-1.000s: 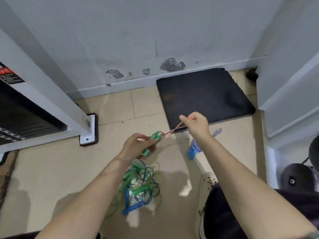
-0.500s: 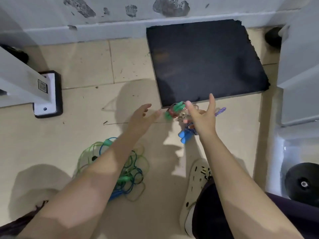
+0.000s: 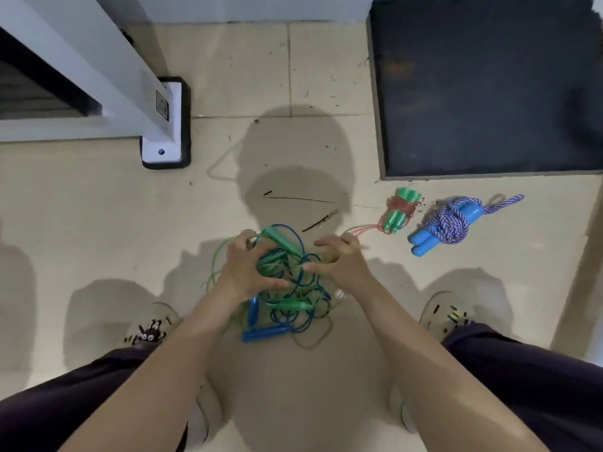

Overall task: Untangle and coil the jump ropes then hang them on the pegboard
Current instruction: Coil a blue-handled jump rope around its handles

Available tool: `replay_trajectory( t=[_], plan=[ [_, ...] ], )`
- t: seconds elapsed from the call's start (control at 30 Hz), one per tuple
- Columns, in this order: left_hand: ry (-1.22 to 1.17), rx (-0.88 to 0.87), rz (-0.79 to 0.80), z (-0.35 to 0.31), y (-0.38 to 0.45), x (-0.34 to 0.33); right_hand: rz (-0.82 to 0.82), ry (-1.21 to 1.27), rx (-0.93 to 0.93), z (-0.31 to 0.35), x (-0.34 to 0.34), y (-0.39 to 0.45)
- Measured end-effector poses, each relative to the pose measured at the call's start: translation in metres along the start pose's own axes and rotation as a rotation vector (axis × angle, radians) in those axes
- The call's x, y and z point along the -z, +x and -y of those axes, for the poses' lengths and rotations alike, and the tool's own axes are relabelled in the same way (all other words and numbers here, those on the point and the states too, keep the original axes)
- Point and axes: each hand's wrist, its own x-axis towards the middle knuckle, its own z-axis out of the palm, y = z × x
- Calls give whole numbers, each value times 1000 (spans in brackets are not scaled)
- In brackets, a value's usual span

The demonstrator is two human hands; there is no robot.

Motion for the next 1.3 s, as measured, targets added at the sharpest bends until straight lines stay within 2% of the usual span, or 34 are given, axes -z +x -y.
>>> replay_trajectory(
  t=[0.1, 0.17, 0.27, 0.33, 0.43, 0.5, 0.53, 0.63, 0.77, 0.9, 0.97, 1.3],
  plan=[
    [-18, 43, -105, 6, 2, -9, 8, -137, 30, 5, -1, 2],
    [-60, 85, -114, 6, 2, -10, 3, -181, 19, 6, 2, 6],
    [-159, 96, -134, 5, 1, -3, -82, 11, 57, 10, 8, 6],
    [-256, 136, -169, 7, 2, 3, -119, 54, 106, 7, 16, 7],
    [-88, 132, -256, 10, 9, 15, -178, 70, 181, 7, 34, 5],
    [81, 145, -203, 7, 13, 23, -274, 51, 161, 5, 45, 1],
    [91, 147, -164, 1, 13, 27, -321, 50, 110, 6, 52, -4],
    [-31, -12, -71, -36, 7, 35, -352, 57, 60, 17, 70, -20],
    [-186, -218, 96, -106, -14, 52, -135, 137, 175, 70, 91, -52],
    [-444, -322, 228, -160, -53, 80, -93, 173, 372, 136, 110, -98],
    [-521, -320, 219, -175, -78, 103, -119, 250, 429, 168, 122, -128],
    [-330, -476, 19, -225, -224, 233, -228, 512, 704, 283, 162, -276]
  ],
)
